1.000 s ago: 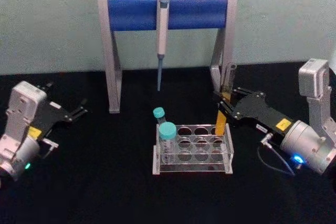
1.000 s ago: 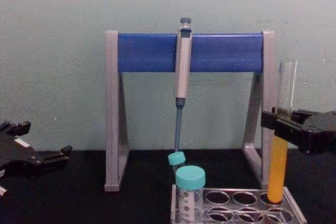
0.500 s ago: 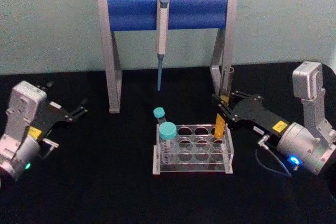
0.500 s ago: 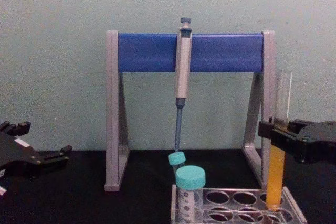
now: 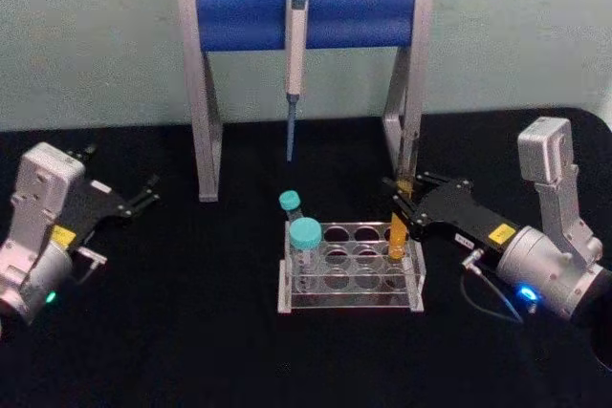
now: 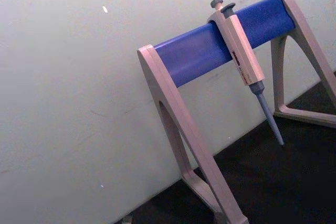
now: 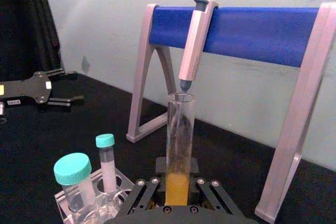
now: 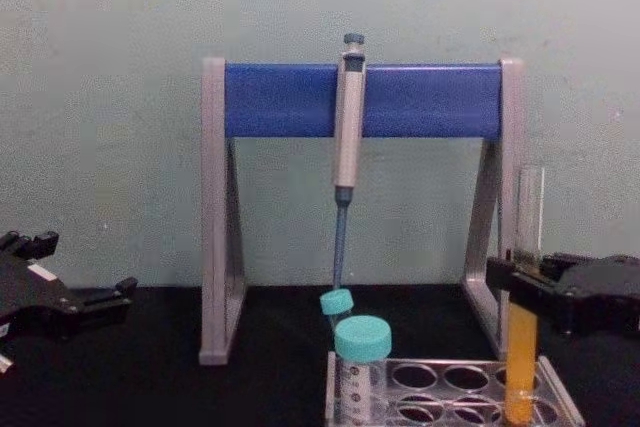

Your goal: Pick up the test tube from the test tube rack, shake it, then place it back into the test tube rack.

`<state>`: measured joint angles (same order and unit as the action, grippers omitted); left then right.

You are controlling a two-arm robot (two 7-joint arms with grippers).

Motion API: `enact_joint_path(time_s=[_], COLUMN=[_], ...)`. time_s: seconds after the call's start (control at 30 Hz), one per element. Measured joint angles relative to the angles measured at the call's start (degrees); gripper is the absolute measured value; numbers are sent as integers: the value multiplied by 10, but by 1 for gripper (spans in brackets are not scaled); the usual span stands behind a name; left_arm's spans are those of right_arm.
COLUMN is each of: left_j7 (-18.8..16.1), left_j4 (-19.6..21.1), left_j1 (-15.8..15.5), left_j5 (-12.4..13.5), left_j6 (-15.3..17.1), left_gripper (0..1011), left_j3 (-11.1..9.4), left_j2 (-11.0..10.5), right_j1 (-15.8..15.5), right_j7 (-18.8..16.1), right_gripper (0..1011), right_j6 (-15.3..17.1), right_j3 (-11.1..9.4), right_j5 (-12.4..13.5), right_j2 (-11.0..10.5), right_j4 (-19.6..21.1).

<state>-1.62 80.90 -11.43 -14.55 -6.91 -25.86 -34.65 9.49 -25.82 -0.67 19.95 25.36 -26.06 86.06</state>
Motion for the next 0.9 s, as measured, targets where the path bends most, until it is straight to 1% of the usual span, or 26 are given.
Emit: enact_joint_path(time_s=[0.9], left_j7=[0], left_j4=[0], left_j1=[0], left_j5=[0], left_j6=[0], left_gripper=[1001], left_j3=[0], left_j2=[0], right_j1=[1], right_j7=[5], right_gripper=[230], right_j6=[14], right_j3=[2], right_j5=[-6], right_j2=[14], right_j4=[-26])
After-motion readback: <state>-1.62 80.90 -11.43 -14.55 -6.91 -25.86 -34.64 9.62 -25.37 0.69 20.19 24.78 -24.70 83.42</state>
